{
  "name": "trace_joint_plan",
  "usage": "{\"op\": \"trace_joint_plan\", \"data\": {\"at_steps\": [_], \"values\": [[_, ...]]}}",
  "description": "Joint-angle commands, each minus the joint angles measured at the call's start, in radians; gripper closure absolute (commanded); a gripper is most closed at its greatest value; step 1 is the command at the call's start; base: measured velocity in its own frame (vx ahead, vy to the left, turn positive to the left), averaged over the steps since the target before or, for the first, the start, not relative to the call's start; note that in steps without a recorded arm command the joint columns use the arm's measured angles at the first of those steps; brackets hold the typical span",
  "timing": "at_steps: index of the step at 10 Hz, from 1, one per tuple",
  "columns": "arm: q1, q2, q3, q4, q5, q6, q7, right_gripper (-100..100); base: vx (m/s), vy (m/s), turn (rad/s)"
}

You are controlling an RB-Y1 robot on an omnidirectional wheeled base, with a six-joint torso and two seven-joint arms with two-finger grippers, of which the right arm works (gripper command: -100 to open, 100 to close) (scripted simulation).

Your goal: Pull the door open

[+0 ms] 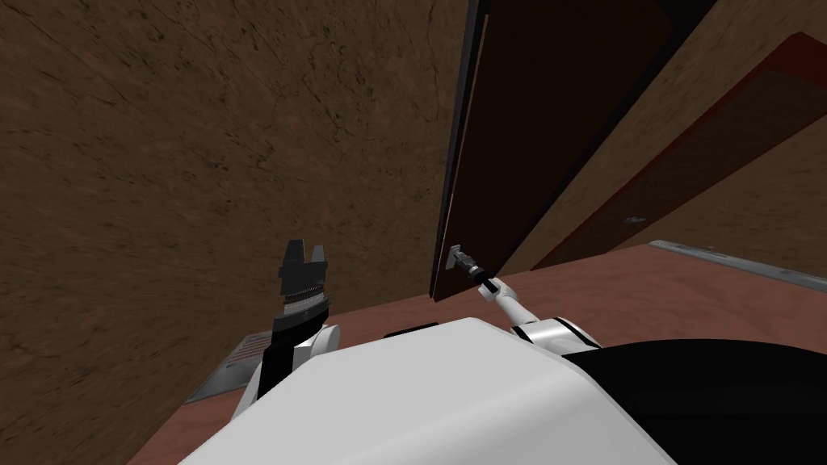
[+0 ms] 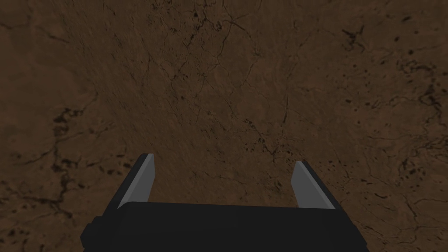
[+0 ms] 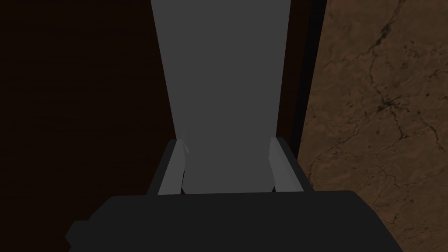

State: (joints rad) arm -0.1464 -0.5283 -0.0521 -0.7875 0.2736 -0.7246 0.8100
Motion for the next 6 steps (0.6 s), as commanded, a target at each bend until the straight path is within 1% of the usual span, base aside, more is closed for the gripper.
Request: {"op": "trace_joint_plan", "data": {"at_steps": [1,3,4,6], "values": [[0.001,0.001,0.0,-0.001,0.0,-0.002,-0.001,100,-0.013,-0.003,0.0],[0.001,0.001,0.0,-0.001,0.0,-0.002,-0.001,100,-0.003,0.0,-0.002],[0.002,0.003,0.002,-0.002,-0.009,0.004,-0.031,100,-0.01,-0.019,0.041],[0.001,0.005,0.003,-0.004,-0.019,0.008,-0.058,100,-0.024,-0.032,0.042]]}}
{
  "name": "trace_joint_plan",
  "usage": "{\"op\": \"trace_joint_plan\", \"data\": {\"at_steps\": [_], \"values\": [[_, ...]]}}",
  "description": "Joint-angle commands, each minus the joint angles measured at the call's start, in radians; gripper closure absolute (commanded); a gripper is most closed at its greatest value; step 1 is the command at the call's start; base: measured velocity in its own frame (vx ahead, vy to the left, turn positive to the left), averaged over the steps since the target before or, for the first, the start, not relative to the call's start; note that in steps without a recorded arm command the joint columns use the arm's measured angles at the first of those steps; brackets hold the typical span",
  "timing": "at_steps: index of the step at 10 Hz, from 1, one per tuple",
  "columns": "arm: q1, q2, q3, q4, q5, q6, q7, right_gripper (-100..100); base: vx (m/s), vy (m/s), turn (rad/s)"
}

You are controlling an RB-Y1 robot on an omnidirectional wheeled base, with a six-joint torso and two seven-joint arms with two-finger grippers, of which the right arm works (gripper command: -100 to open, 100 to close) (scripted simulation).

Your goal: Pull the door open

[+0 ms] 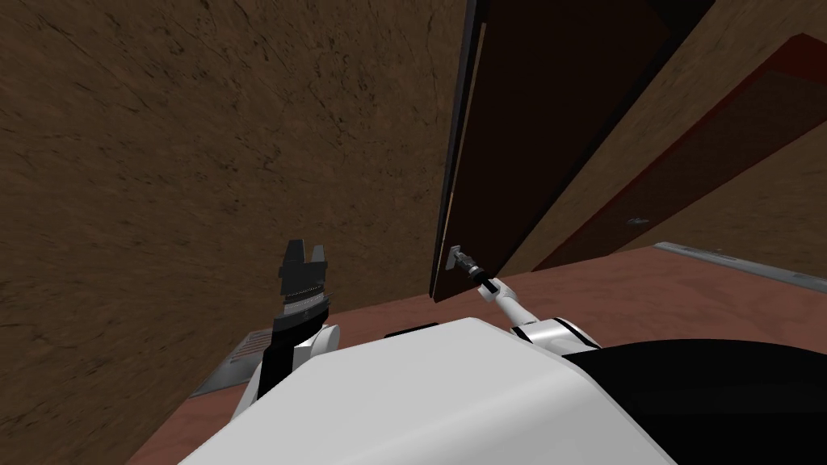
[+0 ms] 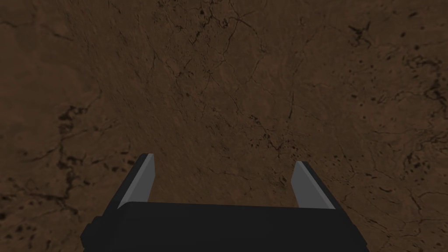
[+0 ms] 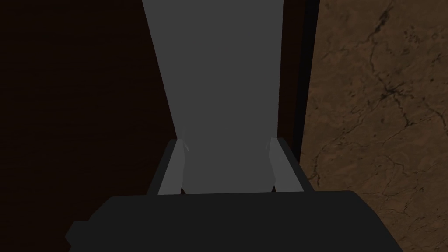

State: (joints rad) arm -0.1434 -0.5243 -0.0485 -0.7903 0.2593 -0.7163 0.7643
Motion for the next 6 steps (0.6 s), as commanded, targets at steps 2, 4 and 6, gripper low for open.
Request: {"op": "trace_joint_plan", "data": {"at_steps": [2,4,6], "values": [[-0.002,0.004,0.001,-0.006,-0.019,0.005,-0.055,100,-0.028,-0.035,0.047],[-0.002,0.008,0.002,-0.01,-0.034,0.011,-0.101,100,-0.032,-0.032,0.052],[-0.002,0.013,0.005,-0.016,-0.054,0.019,-0.159,100,-0.036,-0.051,0.068]]}}
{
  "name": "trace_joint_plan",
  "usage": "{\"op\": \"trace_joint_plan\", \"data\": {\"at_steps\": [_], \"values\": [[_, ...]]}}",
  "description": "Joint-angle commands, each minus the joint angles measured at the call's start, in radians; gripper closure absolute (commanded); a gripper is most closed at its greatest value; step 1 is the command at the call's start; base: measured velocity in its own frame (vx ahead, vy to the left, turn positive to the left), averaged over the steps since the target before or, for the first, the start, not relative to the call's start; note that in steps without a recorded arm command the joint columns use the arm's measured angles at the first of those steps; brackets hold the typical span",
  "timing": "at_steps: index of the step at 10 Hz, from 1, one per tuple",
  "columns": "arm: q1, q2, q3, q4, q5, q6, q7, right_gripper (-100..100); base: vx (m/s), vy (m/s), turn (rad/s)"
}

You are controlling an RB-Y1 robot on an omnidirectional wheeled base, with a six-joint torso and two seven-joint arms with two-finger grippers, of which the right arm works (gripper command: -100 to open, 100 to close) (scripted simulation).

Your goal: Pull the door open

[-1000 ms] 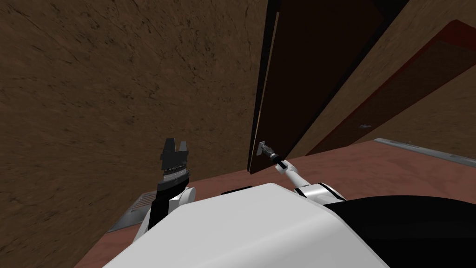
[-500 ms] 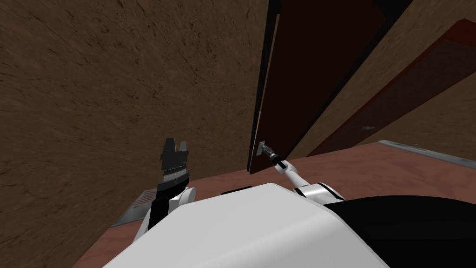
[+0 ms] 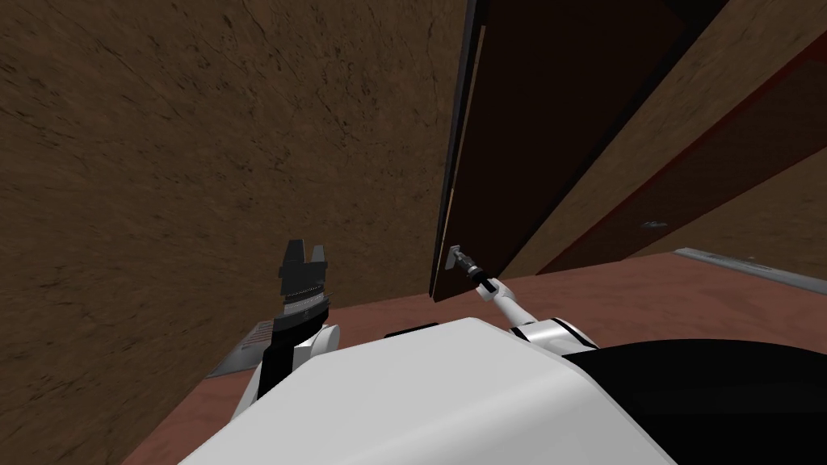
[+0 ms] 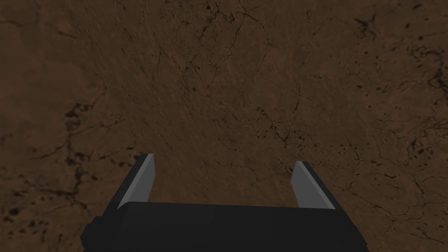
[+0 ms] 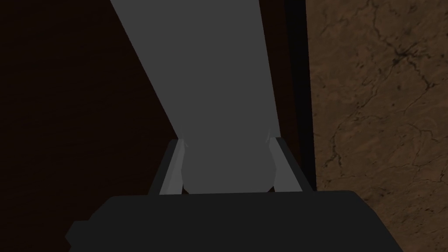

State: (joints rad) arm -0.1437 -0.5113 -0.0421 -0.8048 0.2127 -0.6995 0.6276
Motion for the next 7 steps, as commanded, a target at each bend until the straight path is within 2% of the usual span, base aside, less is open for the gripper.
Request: {"op": "trace_joint_plan", "data": {"at_steps": [1,3,7], "values": [[-0.002,0.002,-0.001,-0.004,-0.018,0.006,-0.05,100,-0.051,-0.045,0.071],[-0.002,0.004,0.0,-0.007,-0.029,0.01,-0.083,100,-0.036,-0.038,0.048],[-0.002,0.013,0.004,-0.018,-0.067,0.025,-0.19,100,-0.035,-0.041,0.055]]}}
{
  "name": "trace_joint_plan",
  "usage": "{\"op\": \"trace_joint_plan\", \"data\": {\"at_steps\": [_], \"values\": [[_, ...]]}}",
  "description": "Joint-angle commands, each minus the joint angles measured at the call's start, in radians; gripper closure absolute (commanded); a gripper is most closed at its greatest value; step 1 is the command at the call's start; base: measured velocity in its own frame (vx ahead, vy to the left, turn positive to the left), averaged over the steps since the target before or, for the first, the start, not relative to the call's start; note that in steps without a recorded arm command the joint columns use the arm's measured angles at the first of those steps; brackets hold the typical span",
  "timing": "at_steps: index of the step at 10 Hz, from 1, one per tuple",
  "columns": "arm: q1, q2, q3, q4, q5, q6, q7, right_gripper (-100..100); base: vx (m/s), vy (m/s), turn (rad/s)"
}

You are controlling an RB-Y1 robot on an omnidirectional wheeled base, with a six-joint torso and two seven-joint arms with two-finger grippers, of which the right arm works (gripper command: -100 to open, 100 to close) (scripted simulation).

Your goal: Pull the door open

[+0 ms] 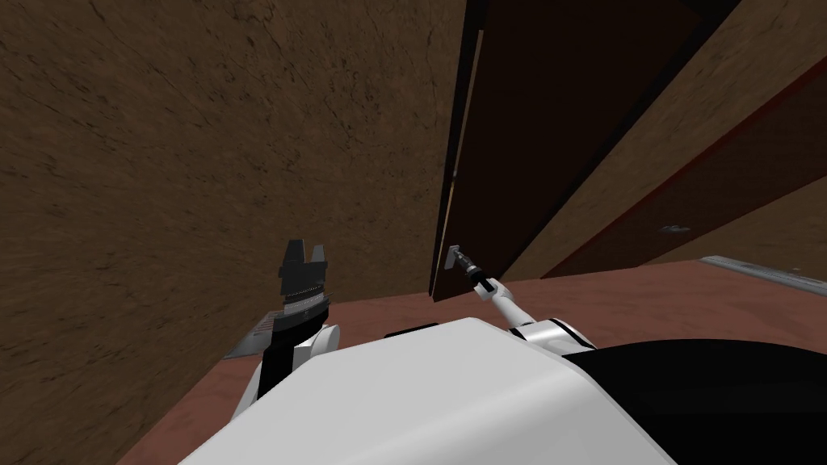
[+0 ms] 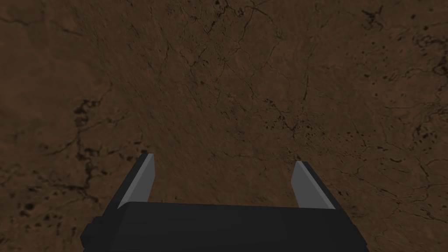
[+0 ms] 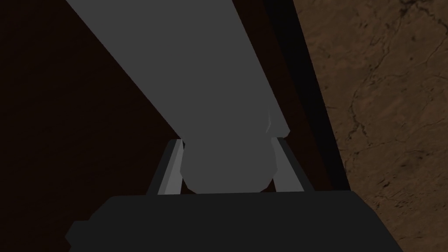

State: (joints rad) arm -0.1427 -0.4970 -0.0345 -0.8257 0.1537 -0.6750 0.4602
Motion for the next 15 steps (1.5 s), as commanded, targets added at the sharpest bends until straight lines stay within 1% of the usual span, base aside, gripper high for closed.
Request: {"op": "trace_joint_plan", "data": {"at_steps": [1,2,3,4,5,7,8,9,10,11,12,13,14,15], "values": [[-0.003,0.002,-0.002,0.0,-0.021,0.006,-0.05,100,-0.051,-0.049,0.083],[-0.003,0.002,-0.002,0.0,-0.021,0.006,-0.058,100,-0.033,-0.038,0.039],[-0.003,0.005,-0.001,-0.005,-0.036,0.012,-0.097,100,-0.031,-0.037,0.056],[-0.004,0.008,0.001,-0.009,-0.051,0.018,-0.123,100,-0.05,-0.056,0.096],[-0.004,0.008,0.001,-0.009,-0.051,0.018,-0.136,100,-0.046,-0.049,0.046],[-0.004,0.015,0.004,-0.017,-0.081,0.029,-0.198,100,-0.05,-0.051,0.075],[-0.004,0.015,0.004,-0.017,-0.081,0.029,-0.214,100,-0.045,-0.047,0.045],[-0.004,0.019,0.006,-0.022,-0.097,0.036,-0.248,100,-0.04,-0.032,0.057],[-0.004,0.019,0.006,-0.022,-0.097,0.036,-0.254,100,-0.028,-0.027,0.032],[-0.004,0.023,0.007,-0.026,-0.113,0.042,-0.294,100,-0.033,-0.033,0.055],[-0.004,0.026,0.009,-0.031,-0.13,0.049,-0.32,100,-0.068,-0.068,0.102],[-0.004,0.026,0.009,-0.031,-0.13,0.049,-0.336,100,-0.058,-0.052,0.063],[-0.004,0.03,0.011,-0.036,-0.146,0.055,-0.371,100,-0.054,-0.048,0.071],[-0.004,0.03,0.011,-0.036,-0.146,0.055,-0.377,100,-0.033,-0.036,0.038]]}}
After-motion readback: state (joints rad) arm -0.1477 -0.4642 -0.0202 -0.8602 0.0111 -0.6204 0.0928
